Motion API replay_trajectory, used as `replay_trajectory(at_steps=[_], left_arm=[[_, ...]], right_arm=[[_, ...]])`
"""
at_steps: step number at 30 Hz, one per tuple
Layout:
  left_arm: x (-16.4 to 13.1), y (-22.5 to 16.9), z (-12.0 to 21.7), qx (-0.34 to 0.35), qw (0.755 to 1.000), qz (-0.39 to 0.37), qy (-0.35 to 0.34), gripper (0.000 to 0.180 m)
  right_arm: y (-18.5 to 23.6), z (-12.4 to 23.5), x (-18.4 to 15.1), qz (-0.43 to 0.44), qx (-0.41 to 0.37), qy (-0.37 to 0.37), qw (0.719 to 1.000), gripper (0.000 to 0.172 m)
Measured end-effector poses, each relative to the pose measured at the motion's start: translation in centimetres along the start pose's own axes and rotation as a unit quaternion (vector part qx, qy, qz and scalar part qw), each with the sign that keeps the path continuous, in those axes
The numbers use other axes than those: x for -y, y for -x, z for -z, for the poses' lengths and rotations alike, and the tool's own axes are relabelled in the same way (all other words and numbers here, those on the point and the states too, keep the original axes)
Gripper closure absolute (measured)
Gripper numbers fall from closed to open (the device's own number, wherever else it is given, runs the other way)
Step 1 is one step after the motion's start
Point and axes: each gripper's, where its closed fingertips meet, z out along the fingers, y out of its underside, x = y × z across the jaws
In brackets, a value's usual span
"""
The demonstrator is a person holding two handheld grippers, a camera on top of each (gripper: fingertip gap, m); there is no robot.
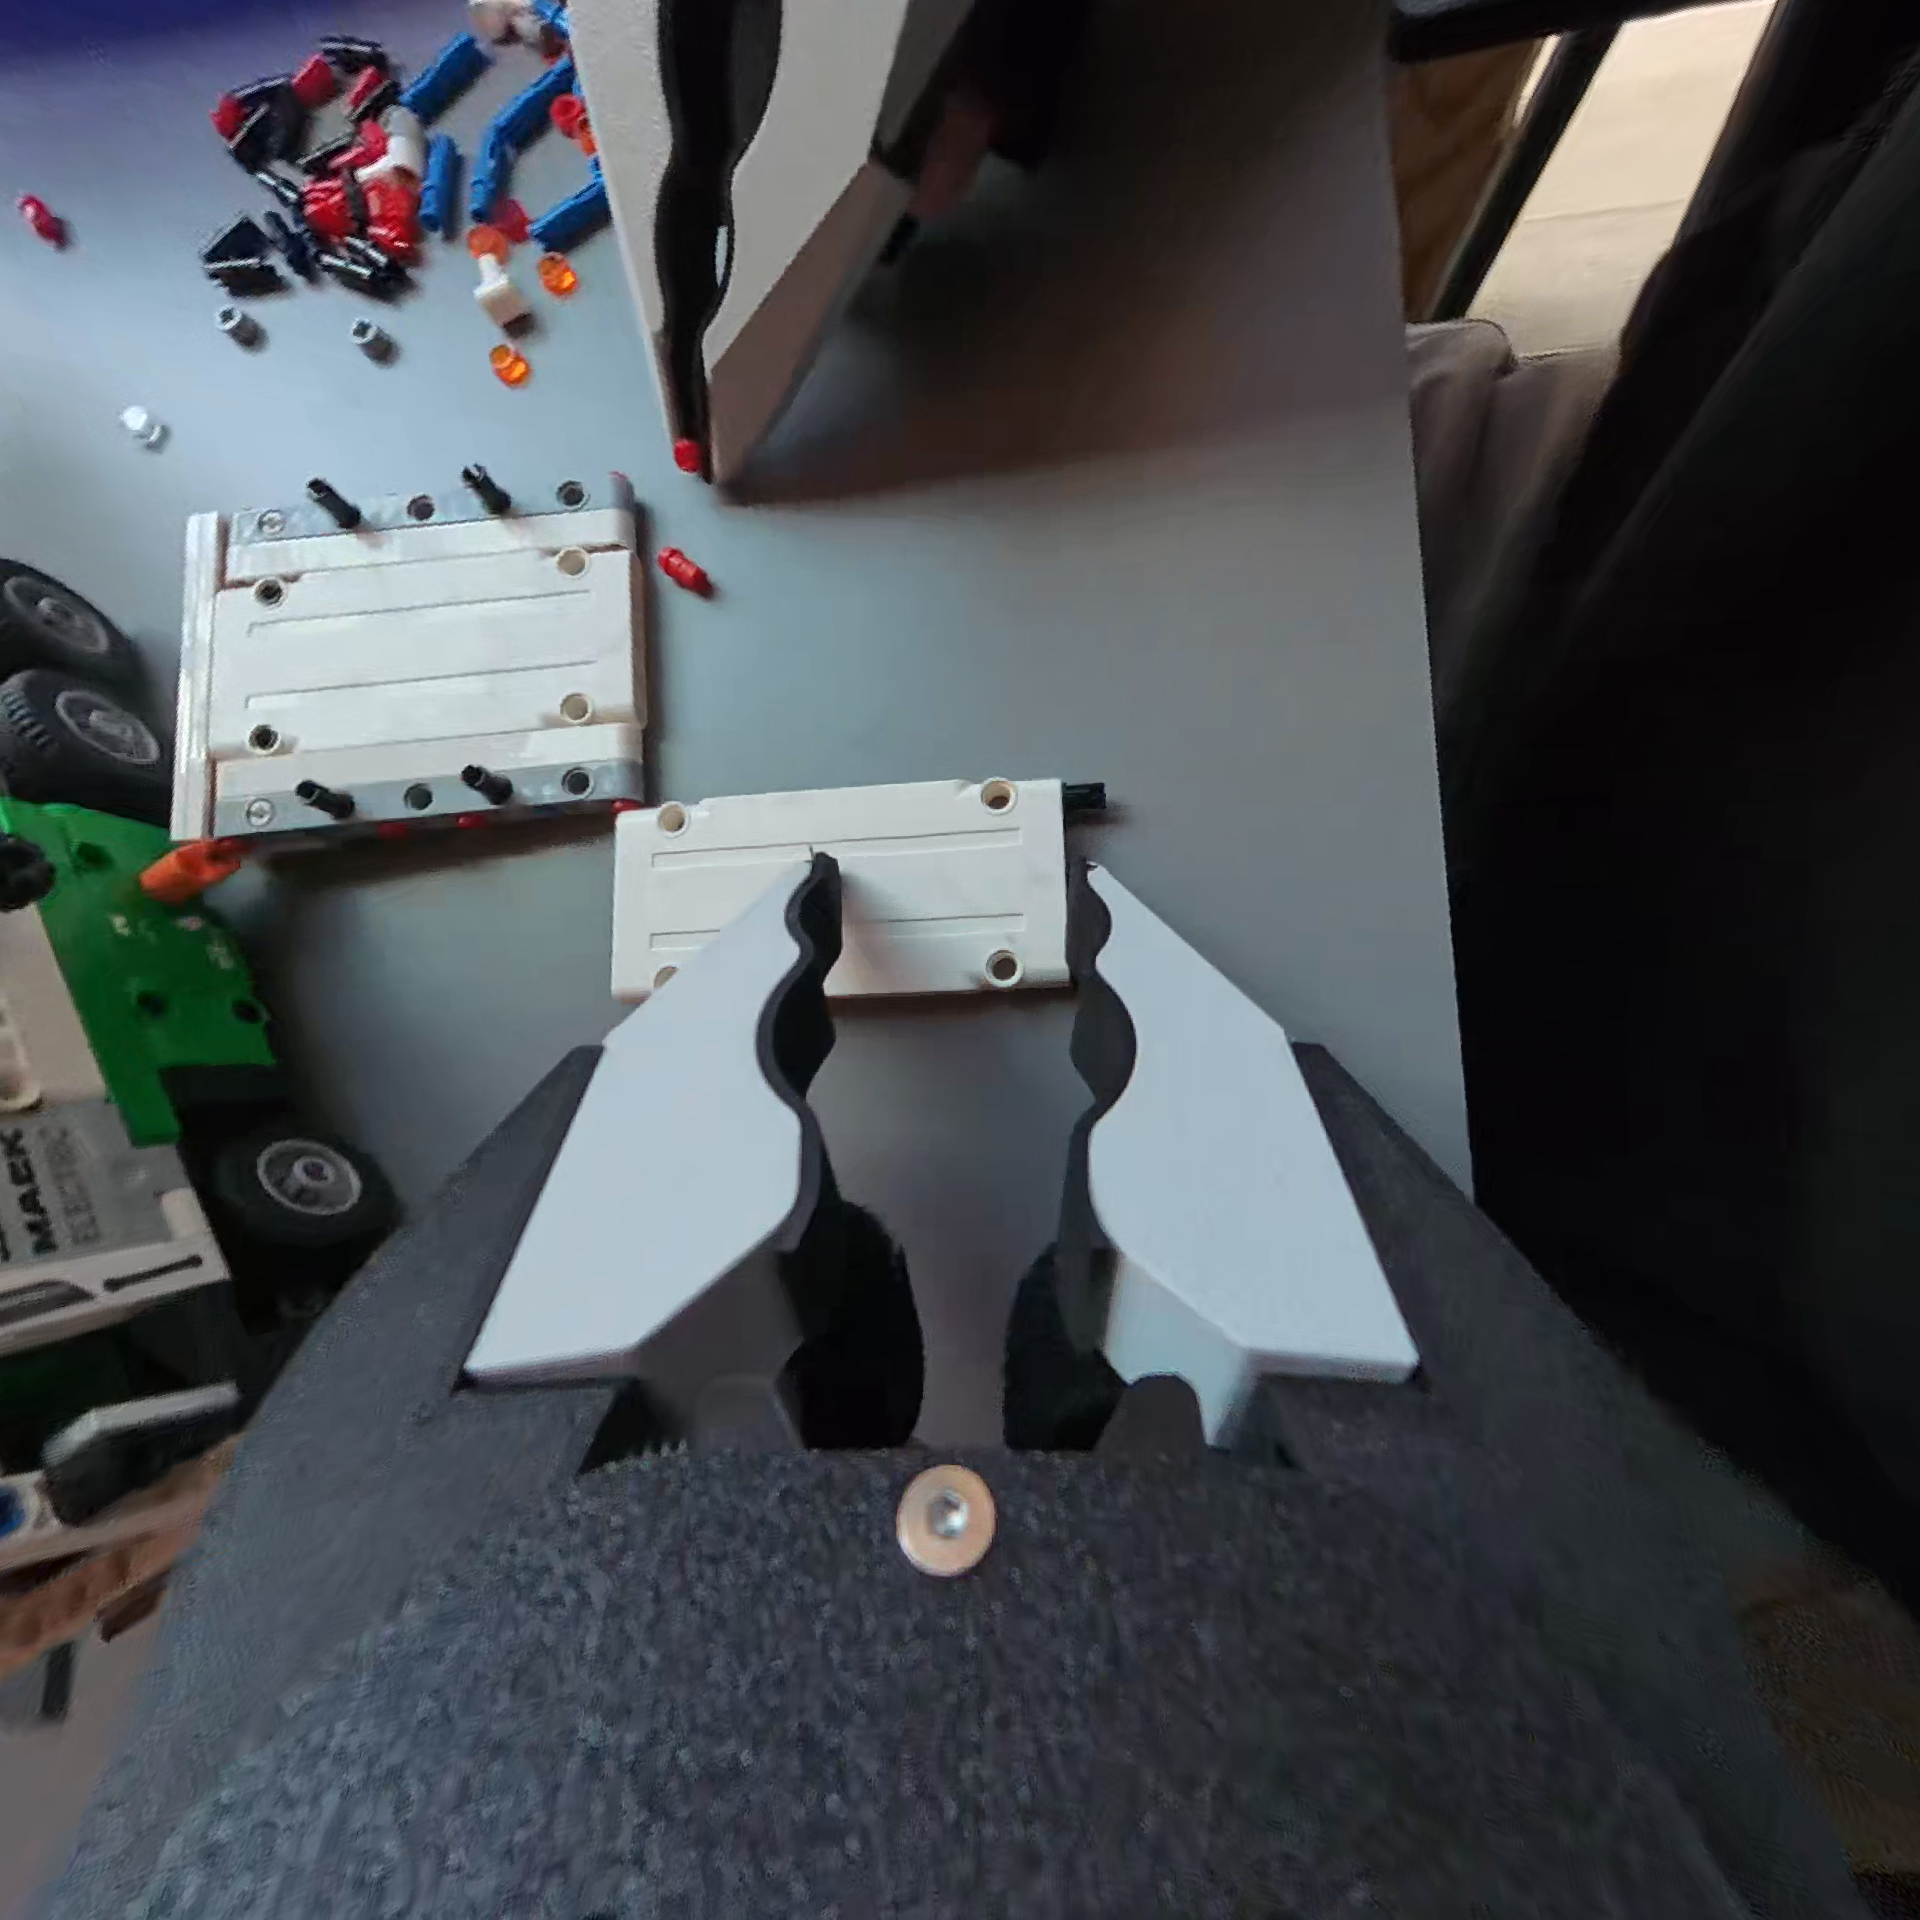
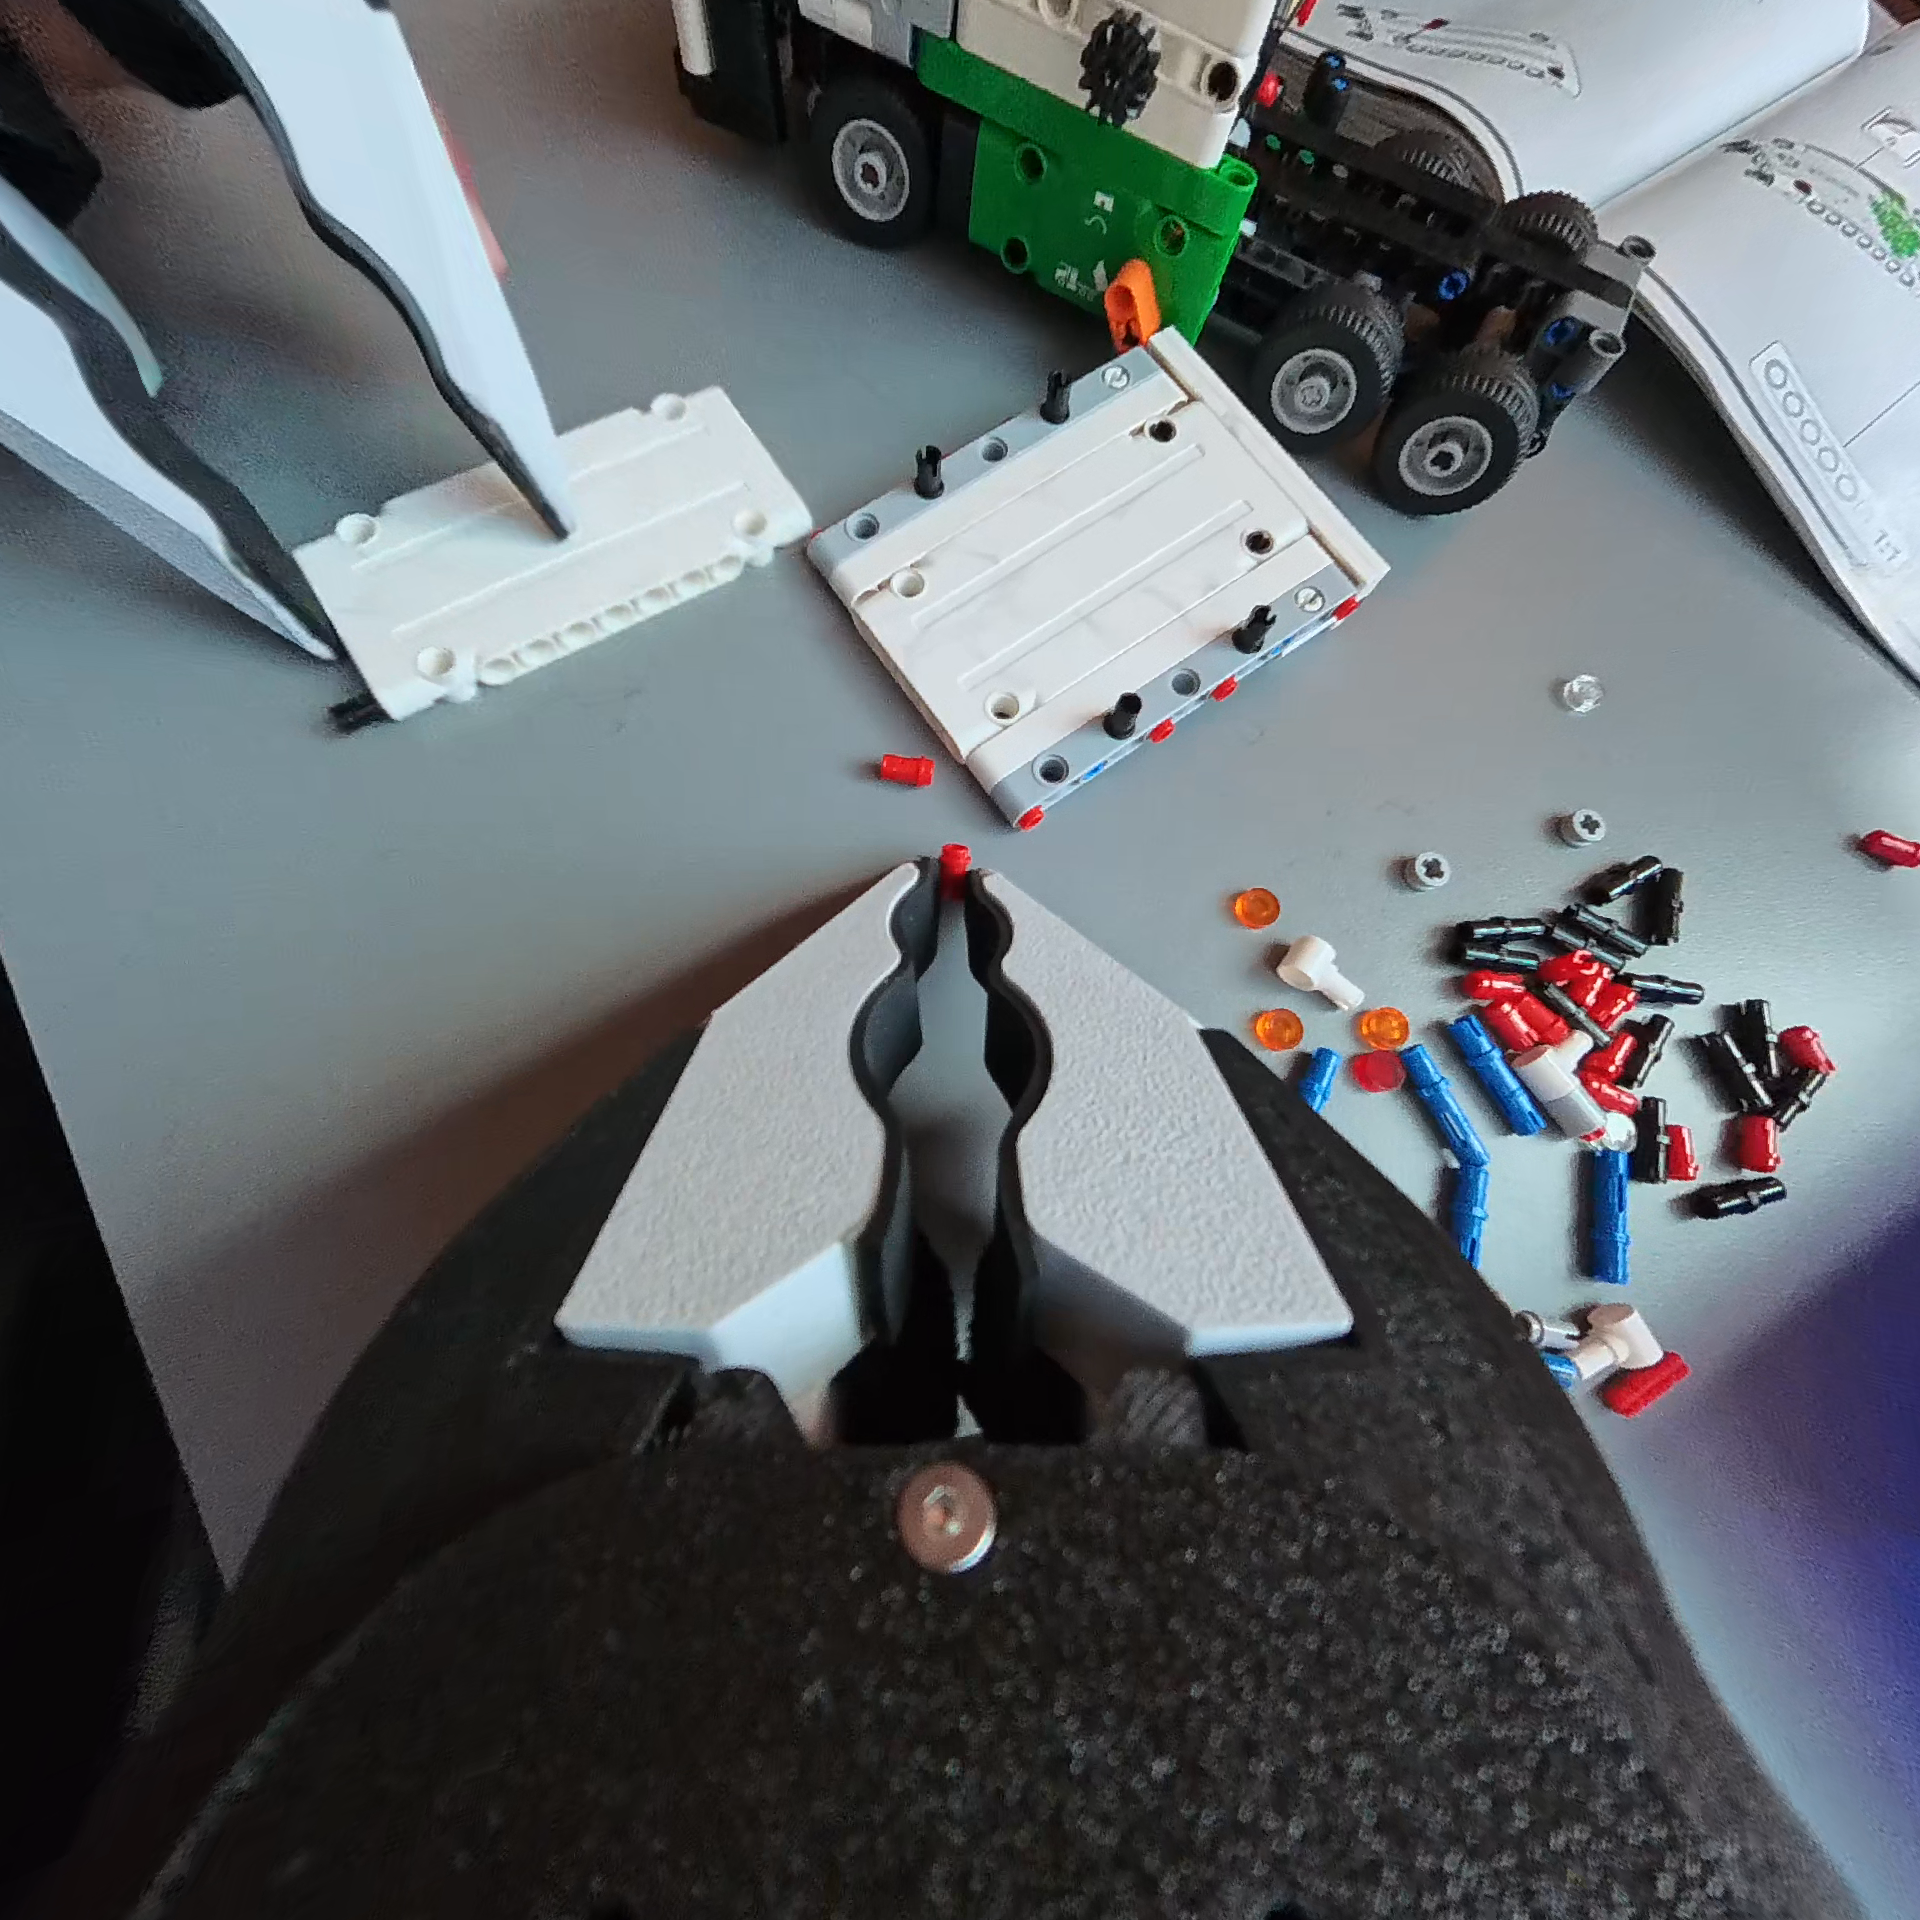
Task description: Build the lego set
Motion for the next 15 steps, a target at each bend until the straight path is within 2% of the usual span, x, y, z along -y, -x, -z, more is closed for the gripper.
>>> replay_trajectory(at_steps=[2, 4, 6, 8, 10, 12, 13, 15], left_arm=[[-0.1, 0.1, 0.1, -0.023, 1.000, -0.013, 0.011, 0.132], [-0.2, 0.7, 0.6, -0.013, 1.000, 0.006, 0.020, 0.126], [0.4, 1.1, 1.2, 0.016, 0.999, 0.051, 0.001, 0.120], [1.4, 1.5, 1.7, 0.069, 0.988, 0.129, -0.043, 0.112], [1.5, 2.3, 2.0, 0.148, 0.958, 0.235, -0.072, 0.101], [1.1, 2.6, 2.2, 0.233, 0.914, 0.318, -0.097, 0.102], [1.3, 2.1, 1.8, 0.248, 0.903, 0.334, -0.107, 0.104], [0.9, 2.0, 1.7, 0.302, 0.891, 0.328, -0.085, 0.109]], right_arm=[[0.0, 0.0, 0.0, 0.002, -0.002, 0.000, 1.000, 0.168], [0.0, 0.0, 0.0, 0.006, -0.006, 0.000, 1.000, 0.168], [0.0, 0.0, 0.0, 0.012, -0.012, 0.000, 1.000, 0.168], [0.0, 0.0, 0.0, 0.020, -0.020, 0.000, 1.000, 0.168], [-0.1, 0.1, 0.0, 0.025, -0.028, 0.000, 0.999, 0.168], [-0.1, 0.1, 0.0, 0.028, -0.032, 0.000, 0.999, 0.168], [-0.1, 0.1, 0.0, 0.029, -0.033, 0.000, 0.999, 0.168], [-0.1, 0.1, 0.0, 0.026, -0.031, 0.000, 0.999, 0.168]])
